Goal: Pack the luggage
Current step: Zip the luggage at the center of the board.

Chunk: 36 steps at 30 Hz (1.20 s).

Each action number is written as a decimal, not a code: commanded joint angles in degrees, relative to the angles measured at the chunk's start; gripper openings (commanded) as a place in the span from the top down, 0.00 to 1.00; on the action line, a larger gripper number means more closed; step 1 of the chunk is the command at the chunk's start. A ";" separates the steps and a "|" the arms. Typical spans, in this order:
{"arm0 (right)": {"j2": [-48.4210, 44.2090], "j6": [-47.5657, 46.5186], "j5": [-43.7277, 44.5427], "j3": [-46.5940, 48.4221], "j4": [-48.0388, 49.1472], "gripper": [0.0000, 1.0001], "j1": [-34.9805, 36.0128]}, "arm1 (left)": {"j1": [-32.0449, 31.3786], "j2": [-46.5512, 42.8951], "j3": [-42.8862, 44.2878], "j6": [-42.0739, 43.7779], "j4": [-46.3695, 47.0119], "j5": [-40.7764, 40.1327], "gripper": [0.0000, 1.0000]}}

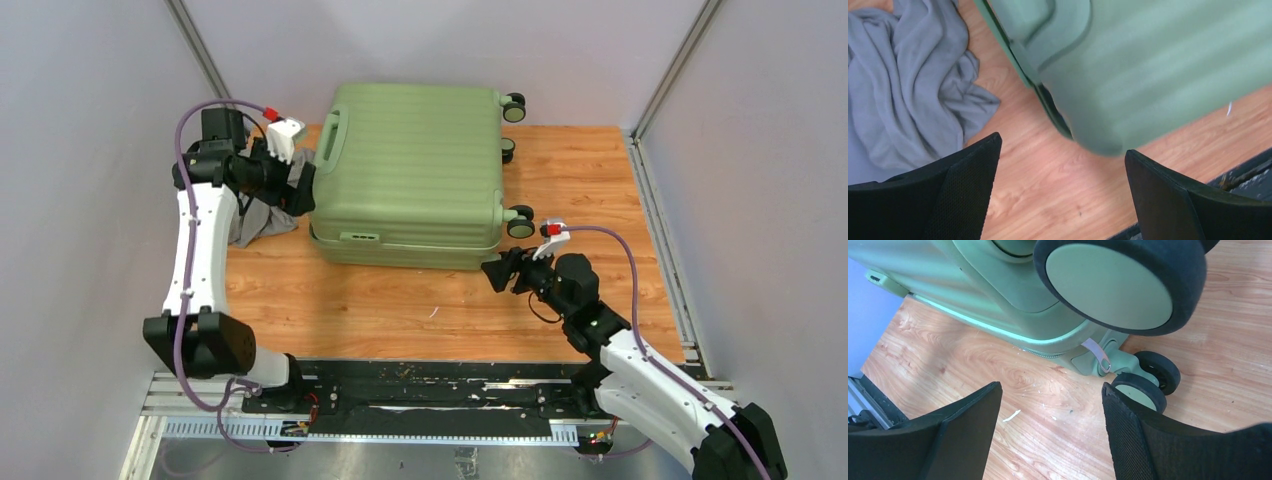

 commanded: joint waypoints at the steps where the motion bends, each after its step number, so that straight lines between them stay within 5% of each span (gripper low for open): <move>1: -0.93 0.27 -2.12 2.19 -3.99 0.23 -0.92 | 1.28 5.41 4.69 -12.74 8.50 8.81 0.04; 7: -1.21 0.19 -1.07 2.57 -6.19 0.25 -1.13 | 1.29 9.59 4.46 -26.97 22.93 8.14 0.22; 14: -0.82 0.38 -0.77 3.37 -6.83 0.27 -1.52 | 1.03 14.14 6.39 -29.20 28.48 2.22 0.36; 36: -0.26 0.08 -3.90 4.03 -7.34 0.28 -7.04 | -3.51 19.48 6.85 -24.02 28.28 -7.68 0.42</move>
